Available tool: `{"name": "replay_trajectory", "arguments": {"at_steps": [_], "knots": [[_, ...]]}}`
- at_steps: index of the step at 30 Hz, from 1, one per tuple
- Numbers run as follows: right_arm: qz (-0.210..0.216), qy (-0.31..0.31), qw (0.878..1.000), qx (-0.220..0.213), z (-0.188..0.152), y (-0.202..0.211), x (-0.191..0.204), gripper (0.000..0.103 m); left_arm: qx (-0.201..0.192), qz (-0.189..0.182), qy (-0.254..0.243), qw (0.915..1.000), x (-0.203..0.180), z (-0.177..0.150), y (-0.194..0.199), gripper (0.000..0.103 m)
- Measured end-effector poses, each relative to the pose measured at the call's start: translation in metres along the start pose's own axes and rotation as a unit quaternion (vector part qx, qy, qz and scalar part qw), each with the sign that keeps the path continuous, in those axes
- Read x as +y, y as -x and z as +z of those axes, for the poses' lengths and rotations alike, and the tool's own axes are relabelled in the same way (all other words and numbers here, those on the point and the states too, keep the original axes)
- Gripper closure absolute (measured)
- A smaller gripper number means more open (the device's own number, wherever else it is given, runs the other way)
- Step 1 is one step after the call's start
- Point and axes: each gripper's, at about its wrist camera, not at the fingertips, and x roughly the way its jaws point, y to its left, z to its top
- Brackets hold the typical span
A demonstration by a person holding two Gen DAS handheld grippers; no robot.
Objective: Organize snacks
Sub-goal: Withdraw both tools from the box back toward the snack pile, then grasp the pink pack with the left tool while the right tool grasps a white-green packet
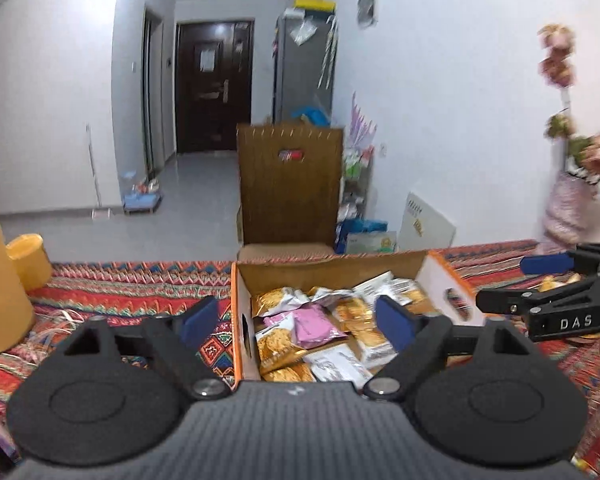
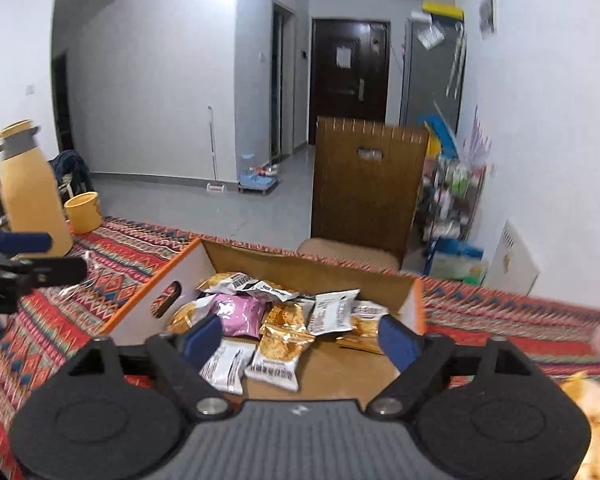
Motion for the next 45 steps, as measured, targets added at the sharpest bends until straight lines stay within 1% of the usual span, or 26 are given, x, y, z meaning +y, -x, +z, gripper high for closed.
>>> {"name": "replay_trajectory", "arguments": {"at_steps": [1,2,4,5,6,9,11,15,17,19,25,28,29,31,33,35,38,41,45], "knots": [[-0.001,0.005,1.0,-0.007,-0.001,0.017,0.001,0.013,-0.011,-0.003,-0.002,0.9999,-0.003,-0.002,0.017,0.005],[-0.002,0.008,1.0,-0.014,-0.003,0.035,0.0,0.012,-0.021,-0.006,-0.005,0.9998,-0.006,-0.003,0.035,0.004],[-0.002,0.012,0.999,-0.029,-0.006,0.075,0.001,0.008,-0.03,-0.01,-0.011,0.9994,-0.011,-0.008,0.071,0.002],[0.0,0.013,0.999,-0.036,-0.009,0.092,0.001,0.004,-0.034,-0.012,-0.011,0.9993,-0.013,-0.011,0.088,0.001],[0.003,0.013,0.999,-0.042,-0.013,0.11,0.001,0.001,-0.039,-0.013,-0.009,0.9991,-0.015,-0.017,0.108,0.0],[0.012,0.01,0.998,-0.058,-0.029,0.159,0.0,0.0,-0.055,-0.014,-0.014,0.9983,-0.019,-0.042,0.159,0.0],[0.013,0.005,0.998,-0.066,-0.044,0.189,-0.001,0.0,-0.06,-0.01,-0.016,0.998,-0.023,-0.063,0.188,0.0],[0.019,-0.006,0.996,-0.082,-0.087,0.239,-0.002,0.0,-0.081,0.001,-0.023,0.9965,-0.033,-0.103,0.236,0.0],[0.021,-0.011,0.996,-0.088,-0.109,0.256,-0.001,0.0,-0.102,0.015,-0.015,0.9946,-0.035,-0.125,0.257,0.0],[0.02,-0.016,0.995,-0.095,-0.133,0.27,0.002,0.0,-0.11,0.021,-0.005,0.9937,-0.04,-0.146,0.273,0.0],[-0.01,-0.024,0.992,-0.12,-0.212,0.303,0.021,0.0,-0.107,0.022,0.021,0.9938,-0.051,-0.207,0.301,0.0],[-0.029,-0.032,0.991,-0.128,-0.249,0.305,0.03,0.0,-0.104,0.054,0.029,0.9927,-0.054,-0.23,0.305,0.0],[-0.039,-0.037,0.99,-0.129,-0.261,0.303,0.033,0.0,-0.096,0.061,0.029,0.993,-0.056,-0.235,0.303,0.0],[-0.054,-0.059,0.99,-0.119,-0.285,0.297,0.037,0.0,-0.076,0.063,0.026,0.9948,-0.057,-0.244,0.299,0.0],[-0.05,-0.084,0.99,-0.104,-0.304,0.293,0.037,0.0,-0.063,0.064,0.021,0.9957,-0.057,-0.253,0.298,0.0],[-0.045,-0.097,0.99,-0.09,-0.318,0.29,0.038,0.0,-0.06,0.069,0.014,0.9957,-0.057,-0.257,0.298,0.0],[-0.048,-0.106,0.99,-0.081,-0.33,0.286,0.04,0.0,-0.047,0.066,0.005,0.9967,-0.056,-0.26,0.294,0.0],[-0.051,-0.113,0.989,-0.077,-0.334,0.281,0.044,0.0,-0.035,0.07,-0.001,0.997,-0.057,-0.261,0.286,0.0],[-0.057,-0.106,0.989,-0.08,-0.329,0.274,0.047,0.0,-0.021,0.063,0.003,0.9978,-0.057,-0.258,0.272,0.0]]}}
